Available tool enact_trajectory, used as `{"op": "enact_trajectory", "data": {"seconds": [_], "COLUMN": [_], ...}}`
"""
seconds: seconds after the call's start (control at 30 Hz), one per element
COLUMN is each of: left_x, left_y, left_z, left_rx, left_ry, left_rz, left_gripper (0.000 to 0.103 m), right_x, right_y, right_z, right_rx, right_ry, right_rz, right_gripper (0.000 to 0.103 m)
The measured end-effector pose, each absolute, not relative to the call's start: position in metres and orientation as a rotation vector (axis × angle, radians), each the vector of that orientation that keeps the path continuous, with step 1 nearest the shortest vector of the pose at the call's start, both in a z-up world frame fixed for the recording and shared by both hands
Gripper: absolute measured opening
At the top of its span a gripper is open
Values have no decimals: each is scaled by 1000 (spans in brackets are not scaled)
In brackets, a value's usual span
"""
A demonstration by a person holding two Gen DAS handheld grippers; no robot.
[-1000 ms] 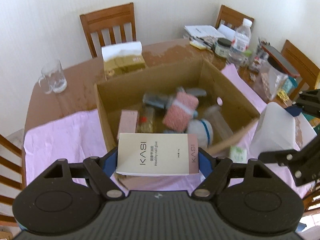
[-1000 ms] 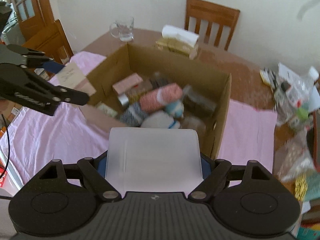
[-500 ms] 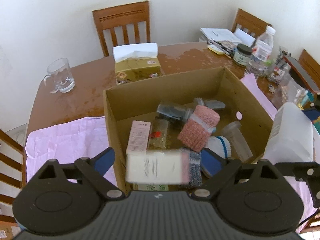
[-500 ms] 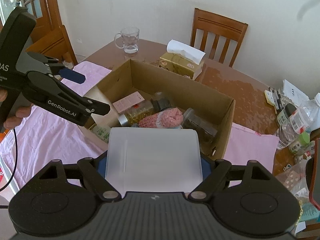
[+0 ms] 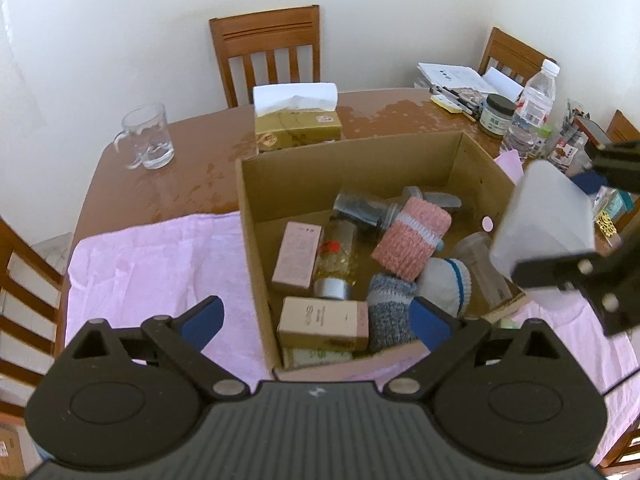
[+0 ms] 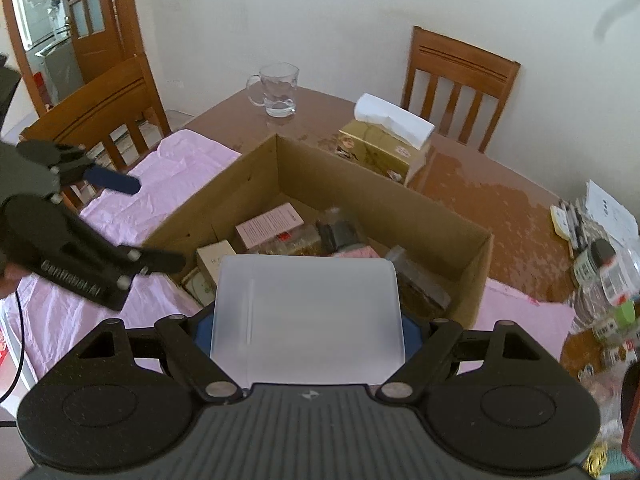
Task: Organize objects
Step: 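Carry the translucent box and KASI box into the cardboard box and open both grippers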
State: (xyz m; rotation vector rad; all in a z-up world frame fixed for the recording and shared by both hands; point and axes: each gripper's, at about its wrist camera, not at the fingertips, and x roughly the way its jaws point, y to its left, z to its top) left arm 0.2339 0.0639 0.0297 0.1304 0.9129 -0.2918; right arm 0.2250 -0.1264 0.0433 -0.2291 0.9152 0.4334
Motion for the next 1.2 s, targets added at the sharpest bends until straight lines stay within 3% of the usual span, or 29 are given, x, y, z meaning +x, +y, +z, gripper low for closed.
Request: {"op": "enact_trajectory", "data": {"seconds": [0.9, 0.97, 1.03, 1.2], "left_x": [186, 184, 183, 181], "left_y": [122, 124, 125, 126], "left_z": [13, 12, 11, 9], "left_rx": [-61, -70, -74, -74], "left_ry": [986, 989, 993, 996], "left_rz": [-41, -30, -23, -25], "left_gripper": [99, 99, 99, 99], "right_x": [326, 330, 333, 331], "right_y": [-51, -48, -47, -53], "right_z": [19, 18, 18, 22], "right_rx": [-325, -322, -319, -301], "right_ry": [894, 880, 870, 852], "right_rz": [593, 582, 572, 552], "right_gripper": [86, 90, 102, 103]}}
